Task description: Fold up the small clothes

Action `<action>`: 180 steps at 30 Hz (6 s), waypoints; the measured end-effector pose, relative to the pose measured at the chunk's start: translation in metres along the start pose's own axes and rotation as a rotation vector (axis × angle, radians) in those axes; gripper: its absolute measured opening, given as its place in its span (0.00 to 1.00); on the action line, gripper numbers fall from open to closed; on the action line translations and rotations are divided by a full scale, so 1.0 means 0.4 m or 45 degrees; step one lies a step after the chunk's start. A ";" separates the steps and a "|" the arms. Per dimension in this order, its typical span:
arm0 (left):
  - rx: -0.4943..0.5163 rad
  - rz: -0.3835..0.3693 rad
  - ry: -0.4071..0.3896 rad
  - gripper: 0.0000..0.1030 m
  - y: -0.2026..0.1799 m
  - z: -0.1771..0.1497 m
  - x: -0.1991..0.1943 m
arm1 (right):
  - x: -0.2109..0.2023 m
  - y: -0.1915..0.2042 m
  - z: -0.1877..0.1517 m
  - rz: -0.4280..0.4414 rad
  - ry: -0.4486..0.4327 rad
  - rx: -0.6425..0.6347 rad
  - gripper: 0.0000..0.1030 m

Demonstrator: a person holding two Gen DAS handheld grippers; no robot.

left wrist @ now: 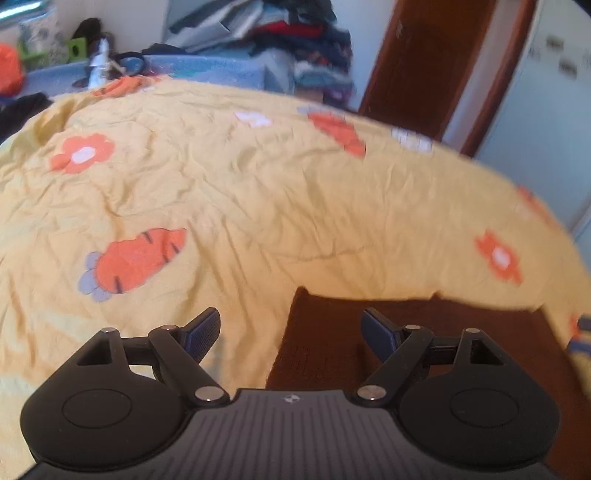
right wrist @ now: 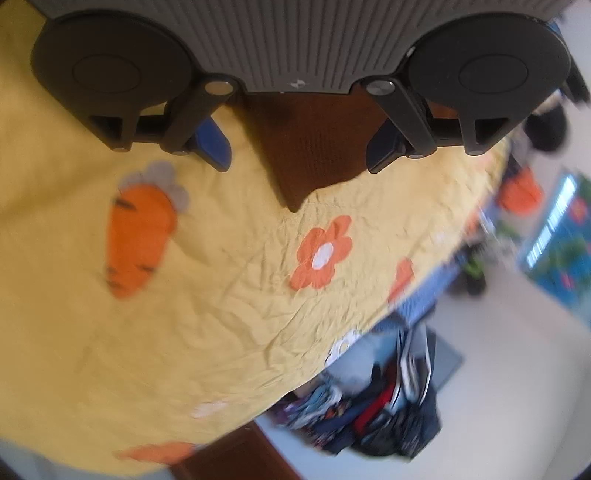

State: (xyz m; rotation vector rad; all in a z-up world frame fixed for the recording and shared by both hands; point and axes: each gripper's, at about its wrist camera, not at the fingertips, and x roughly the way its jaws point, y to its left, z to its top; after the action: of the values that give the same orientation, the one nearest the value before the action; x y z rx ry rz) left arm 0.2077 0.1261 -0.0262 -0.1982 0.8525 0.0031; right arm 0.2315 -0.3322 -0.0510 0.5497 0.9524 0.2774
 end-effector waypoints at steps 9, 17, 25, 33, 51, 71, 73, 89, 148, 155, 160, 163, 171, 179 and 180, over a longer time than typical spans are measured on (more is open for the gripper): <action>0.158 0.044 -0.103 0.04 -0.084 0.041 0.004 | 0.075 0.093 0.012 -0.071 0.081 -0.311 0.13; 0.316 0.218 -0.121 0.05 -0.116 -0.021 0.074 | 0.041 -0.003 -0.016 -0.149 -0.025 -0.187 0.18; 0.180 0.075 -0.157 0.67 -0.159 -0.100 -0.104 | -0.087 0.180 -0.113 -0.119 -0.173 -0.475 0.70; 0.404 0.061 -0.215 0.81 -0.166 -0.214 -0.039 | -0.025 0.132 -0.283 -0.297 -0.156 -0.780 0.70; 0.749 0.097 -0.319 0.89 -0.306 -0.498 -0.253 | -0.178 0.211 -0.550 -0.313 -0.014 -0.952 0.90; 0.239 -0.033 -0.148 0.88 -0.099 -0.508 -0.424 | -0.303 0.190 -0.545 -0.280 0.032 -0.791 0.96; -0.010 -0.073 -0.081 0.88 -0.004 -0.480 -0.427 | -0.361 0.141 -0.516 -0.265 -0.056 -0.600 1.00; -0.713 -0.540 0.313 0.08 0.149 -0.402 -0.225 | -0.259 -0.064 -0.352 0.121 0.230 0.125 0.23; -0.743 -0.158 -0.145 0.75 0.108 -0.488 -0.395 | -0.096 0.184 -0.436 -0.278 -0.195 -0.825 1.00; -0.506 -0.193 0.055 0.49 0.023 -0.410 -0.328 | -0.105 0.179 -0.439 -0.258 -0.205 -0.808 1.00; -0.523 -0.133 0.132 0.24 0.042 -0.381 -0.316 | -0.114 0.172 -0.438 -0.225 -0.214 -0.783 1.00; -0.502 -0.056 0.112 0.17 0.008 -0.362 -0.327 | -0.118 0.167 -0.436 -0.204 -0.217 -0.766 1.00; 0.598 -0.047 -0.211 0.16 -0.562 -0.371 -0.407 | -0.209 0.034 -0.245 0.442 -0.055 0.037 1.00; 1.059 0.006 -0.234 0.16 -0.721 -0.549 -0.344 | -0.100 -0.025 -0.148 0.536 0.296 0.201 1.00; 1.044 0.001 -0.231 0.16 -0.716 -0.542 -0.349 | -0.089 -0.020 -0.147 0.529 0.324 0.183 1.00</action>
State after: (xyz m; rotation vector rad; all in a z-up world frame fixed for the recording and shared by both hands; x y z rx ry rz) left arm -0.0230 -0.1825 -0.0114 0.5648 0.6160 -0.3184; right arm 0.1629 -0.3362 -0.0578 0.8598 1.1048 0.6670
